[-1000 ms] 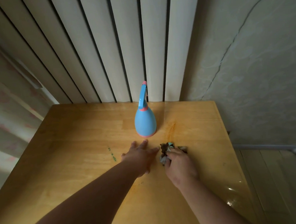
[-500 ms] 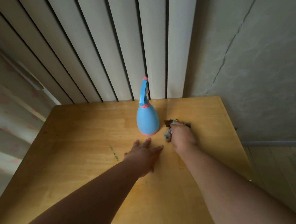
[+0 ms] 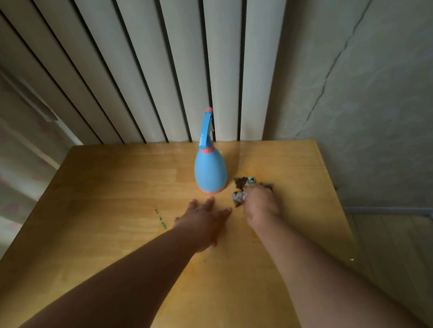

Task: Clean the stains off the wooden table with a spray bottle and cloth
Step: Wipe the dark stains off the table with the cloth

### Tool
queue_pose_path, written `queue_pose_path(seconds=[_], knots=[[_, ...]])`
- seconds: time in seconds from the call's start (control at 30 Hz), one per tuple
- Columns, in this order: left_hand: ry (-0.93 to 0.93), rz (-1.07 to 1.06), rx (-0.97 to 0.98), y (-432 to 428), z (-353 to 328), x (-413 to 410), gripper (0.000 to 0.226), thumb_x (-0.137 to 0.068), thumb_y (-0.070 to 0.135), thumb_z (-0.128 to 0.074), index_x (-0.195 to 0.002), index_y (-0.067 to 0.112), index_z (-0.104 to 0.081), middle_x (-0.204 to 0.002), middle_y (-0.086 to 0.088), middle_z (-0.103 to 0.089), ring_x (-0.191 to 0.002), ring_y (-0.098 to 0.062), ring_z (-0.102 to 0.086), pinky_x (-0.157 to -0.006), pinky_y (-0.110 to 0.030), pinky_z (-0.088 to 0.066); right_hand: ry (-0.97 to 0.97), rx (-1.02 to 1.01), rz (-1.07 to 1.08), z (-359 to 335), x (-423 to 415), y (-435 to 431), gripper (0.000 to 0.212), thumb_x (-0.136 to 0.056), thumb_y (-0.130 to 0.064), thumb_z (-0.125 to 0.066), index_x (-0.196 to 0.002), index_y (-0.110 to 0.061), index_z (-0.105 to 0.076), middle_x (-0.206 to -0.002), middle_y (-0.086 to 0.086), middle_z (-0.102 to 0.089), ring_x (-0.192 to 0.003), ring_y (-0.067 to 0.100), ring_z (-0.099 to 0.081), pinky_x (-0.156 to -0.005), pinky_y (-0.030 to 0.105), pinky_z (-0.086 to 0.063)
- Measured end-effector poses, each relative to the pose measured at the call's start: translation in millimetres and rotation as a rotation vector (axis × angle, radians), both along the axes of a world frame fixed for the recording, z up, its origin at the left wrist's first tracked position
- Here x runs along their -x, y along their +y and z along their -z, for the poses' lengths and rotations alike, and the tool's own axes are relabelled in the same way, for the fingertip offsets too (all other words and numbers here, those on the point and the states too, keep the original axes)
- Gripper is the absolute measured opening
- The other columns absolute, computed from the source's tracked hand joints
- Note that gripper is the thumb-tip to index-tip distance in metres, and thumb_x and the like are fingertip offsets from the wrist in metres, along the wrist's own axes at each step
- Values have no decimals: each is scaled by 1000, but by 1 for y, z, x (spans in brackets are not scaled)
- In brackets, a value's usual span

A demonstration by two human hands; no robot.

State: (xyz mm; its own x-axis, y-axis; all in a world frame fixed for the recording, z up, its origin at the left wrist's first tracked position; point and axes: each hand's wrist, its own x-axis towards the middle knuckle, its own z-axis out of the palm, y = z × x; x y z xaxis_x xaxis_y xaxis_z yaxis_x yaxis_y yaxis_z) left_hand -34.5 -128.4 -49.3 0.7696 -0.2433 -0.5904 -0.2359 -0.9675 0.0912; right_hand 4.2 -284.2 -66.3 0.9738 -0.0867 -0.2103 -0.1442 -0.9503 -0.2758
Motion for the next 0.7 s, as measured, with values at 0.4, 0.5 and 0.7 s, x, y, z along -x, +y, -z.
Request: queue_pose_path(seconds=[0.4, 0.5, 0.7], knots=[[-6, -15, 0, -3, -3, 3, 95, -86, 23, -72, -149, 56, -9, -165, 6, 8, -150, -38, 7, -107, -67, -32, -60, 25, -94, 0, 5, -5, 45, -97, -8, -45, -143, -9, -42, -150, 8, -37, -142, 21, -28, -114, 26, -21], [-2, -17, 2, -3, -2, 2, 95, -87, 22, -72, -149, 56, -9, -165, 6, 8, -150, -37, 7, -107, -67, -33, 2, 48, -94, -2, -23, 3, 56, -97, -9, -47, -149, -7, -28, -159, 9, -20, -147, 24, -14, -120, 32, -14], [4, 5, -5, -1, -3, 1, 95, -87, 22, -72, -150, 56, -9, -165, 7, 9, -150, -38, 7, -108, -68, -30, 134, 54, -148, -8, -40, 1, 66, -96, -11, -50, -153, -9, -16, -162, 4, -3, -149, 23, -3, -121, 35, -9]])
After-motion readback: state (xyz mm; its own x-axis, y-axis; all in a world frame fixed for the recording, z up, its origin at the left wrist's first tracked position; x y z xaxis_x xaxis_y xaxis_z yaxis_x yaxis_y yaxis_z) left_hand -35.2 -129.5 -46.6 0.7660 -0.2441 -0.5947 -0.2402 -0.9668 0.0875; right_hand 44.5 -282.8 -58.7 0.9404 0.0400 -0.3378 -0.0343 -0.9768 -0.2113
